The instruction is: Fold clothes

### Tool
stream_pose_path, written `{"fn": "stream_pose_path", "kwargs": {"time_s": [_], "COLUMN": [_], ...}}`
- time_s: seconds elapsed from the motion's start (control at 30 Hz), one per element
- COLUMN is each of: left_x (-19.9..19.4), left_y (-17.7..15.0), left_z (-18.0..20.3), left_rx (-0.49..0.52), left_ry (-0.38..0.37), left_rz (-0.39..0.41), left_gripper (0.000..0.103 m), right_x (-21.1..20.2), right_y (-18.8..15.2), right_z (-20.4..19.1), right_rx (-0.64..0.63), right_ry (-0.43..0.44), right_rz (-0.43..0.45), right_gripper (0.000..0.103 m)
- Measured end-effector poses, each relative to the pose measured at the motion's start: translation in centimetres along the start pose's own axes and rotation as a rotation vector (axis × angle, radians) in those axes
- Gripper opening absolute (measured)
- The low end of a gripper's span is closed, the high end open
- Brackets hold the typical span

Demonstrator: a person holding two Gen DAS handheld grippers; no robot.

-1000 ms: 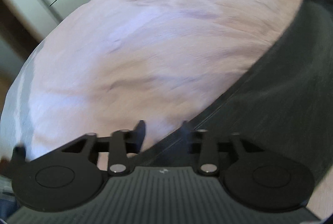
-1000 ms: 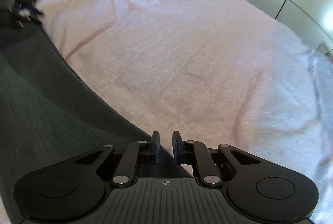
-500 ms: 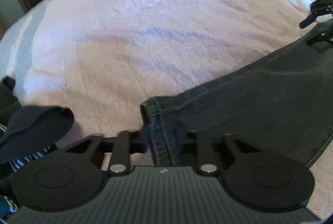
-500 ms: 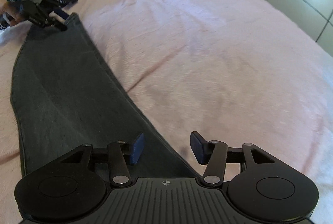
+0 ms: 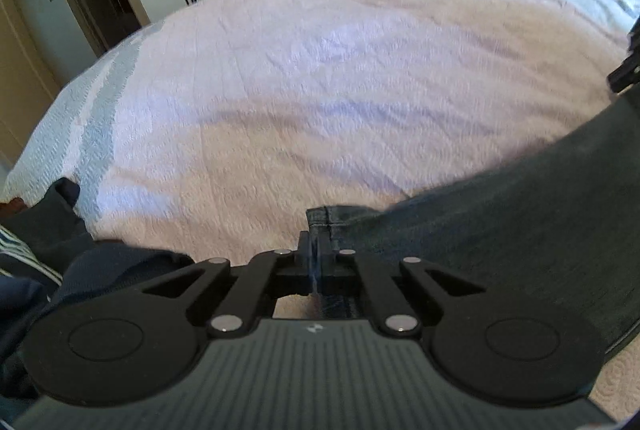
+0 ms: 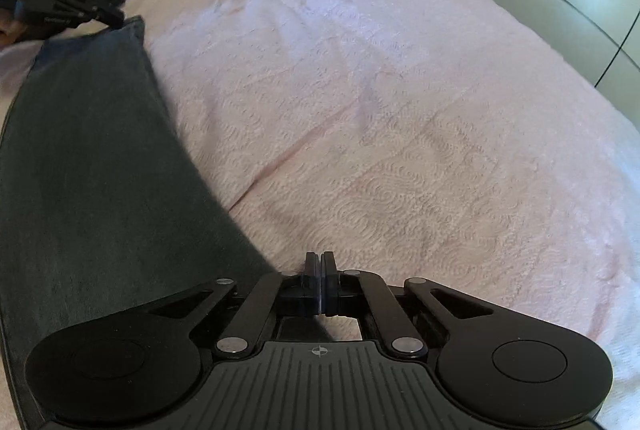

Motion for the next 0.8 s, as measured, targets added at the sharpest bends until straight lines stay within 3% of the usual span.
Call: {"fn": "stream_pose_path", "kwargs": {"time_s": [0.13, 0.2, 0.3, 0.4, 0.5, 0.53, 0.6, 0.63, 0.67, 0.8], "left_x": [-1.8, -3.6, -6.1, -7.7, -8.8, -8.8, -7.7, -7.1, -6.5, -7.5], "left_y": [-0.7, -0.8, -0.6, -0.2, 0.3, 0.4, -0.3, -0.8, -1.2, 0.0], "left_z": [0.0, 1.0, 5.0, 11.6, 18.9, 21.1, 24.6, 25.5, 26.2, 24.9], "left_rx": [0.017, 0.050, 0.101, 0.194, 0.298, 0.336, 0.430, 0.474, 0.510, 0.405], "left_ry": [0.043, 0.044, -0.046, -0.170, -0.290, -0.319, -0.318, -0.292, -0.269, -0.271], "left_rz": [-0.016, 0.016, 0.058, 0.075, 0.087, 0.084, 0.038, 0.020, 0.003, -0.017], "left_gripper": [0.016, 0.016, 0.016, 0.018, 0.024, 0.024, 0.025, 0.025, 0.025, 0.026], "right_x": [-3.8, -6.2, -8.5, -7.6, -9.7, -10.9, -12.8, -13.8, -14.8, -20.0], "right_y": [-1.3, -3.2, -7.1, -11.4, -12.9, -13.5, -15.9, -17.1, -18.4, -24.4], "right_z": [-0.9, -1.1, -1.8, -3.6, -3.7, -3.6, -3.0, -2.7, -2.5, 1.1], "right_rx": [0.043, 0.109, 0.245, 0.278, 0.327, 0.359, 0.358, 0.356, 0.354, 0.511], "right_ry": [0.007, 0.017, 0.059, 0.106, 0.101, 0.101, 0.046, 0.017, -0.012, -0.064], "right_rz": [0.035, 0.042, 0.031, -0.078, -0.047, -0.032, -0.046, -0.054, -0.063, -0.049], "right_gripper": [0.000, 0.000, 0.000, 0.001, 0.007, 0.013, 0.041, 0.063, 0.064, 0.064]}}
Point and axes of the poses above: each gripper's, at about its wrist camera, not at the fingertips, and x roughly the way its jaws point, z to its right, y to its top, the point moved 9 cm from there along x, roughly the way its jaws point, and after that the axes turned 6 degrees about -z, right-handed, at the moved point
